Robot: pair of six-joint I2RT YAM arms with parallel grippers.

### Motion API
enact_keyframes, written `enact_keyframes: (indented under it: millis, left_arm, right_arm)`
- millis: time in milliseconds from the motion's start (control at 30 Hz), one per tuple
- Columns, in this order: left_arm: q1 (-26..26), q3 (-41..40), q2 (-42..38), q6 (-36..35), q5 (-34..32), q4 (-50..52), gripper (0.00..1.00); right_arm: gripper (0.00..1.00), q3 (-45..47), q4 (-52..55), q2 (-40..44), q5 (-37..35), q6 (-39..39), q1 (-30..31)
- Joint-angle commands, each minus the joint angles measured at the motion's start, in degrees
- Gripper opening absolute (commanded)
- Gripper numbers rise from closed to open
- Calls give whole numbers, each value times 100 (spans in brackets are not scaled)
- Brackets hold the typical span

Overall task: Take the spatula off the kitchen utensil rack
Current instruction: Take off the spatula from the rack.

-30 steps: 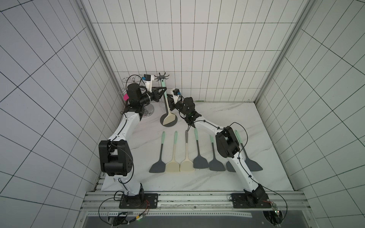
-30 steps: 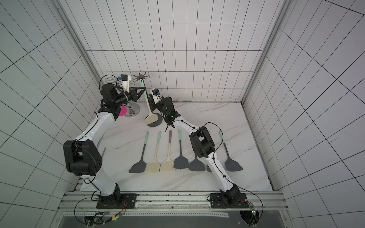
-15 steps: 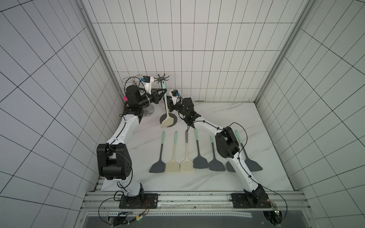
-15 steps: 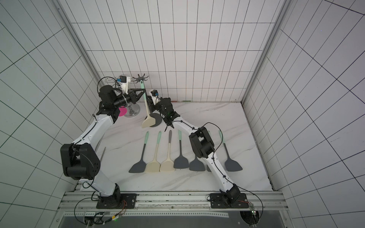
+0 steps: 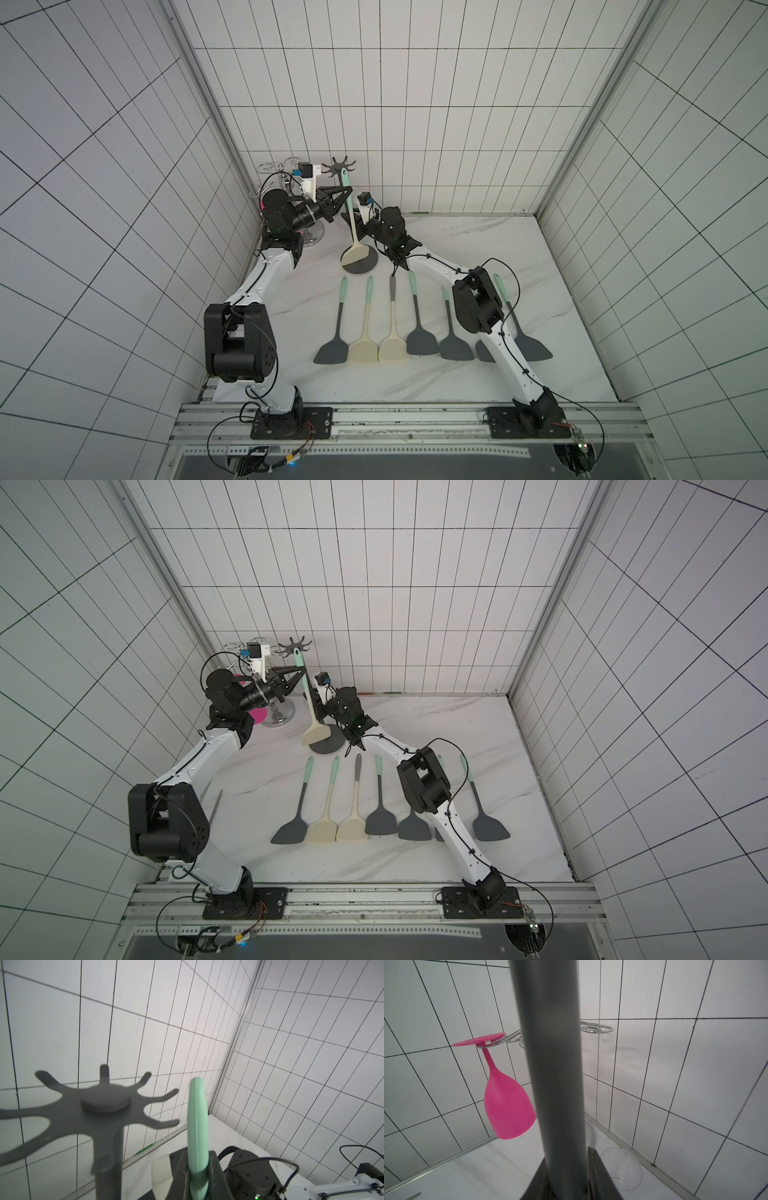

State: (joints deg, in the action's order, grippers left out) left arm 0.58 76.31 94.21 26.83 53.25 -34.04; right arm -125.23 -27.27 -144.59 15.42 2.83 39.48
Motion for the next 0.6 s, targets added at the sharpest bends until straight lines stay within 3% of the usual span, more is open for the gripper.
enact_keyframes:
  millis: [0, 100, 167, 233, 333, 400, 567]
  left_arm:
    - [-49, 218, -239, 410, 26, -1256, 0]
    - [-52, 374, -151, 314, 139, -925, 0]
    - [-53, 335, -156, 362, 177, -981, 0]
    - [-51, 259, -247, 402, 173, -1059, 0]
    - [-54, 287, -429, 249, 245, -767, 0]
    - [-49, 323, -566, 87, 299, -430, 0]
    - [-53, 129, -1052, -257, 280, 318, 0]
  right_arm:
    - [20, -344, 187, 37, -26, 11, 5]
    - [8, -353, 180, -40, -86, -28, 0]
    - [8, -283, 186, -36, -142, -21, -5]
    - [16, -93, 108, 78, -160, -19, -18]
    - [40, 268, -82, 372, -199, -35, -16]
    - [47, 472, -92, 615, -179, -80, -20]
    - [51, 1497, -286, 1530, -26, -82, -25]
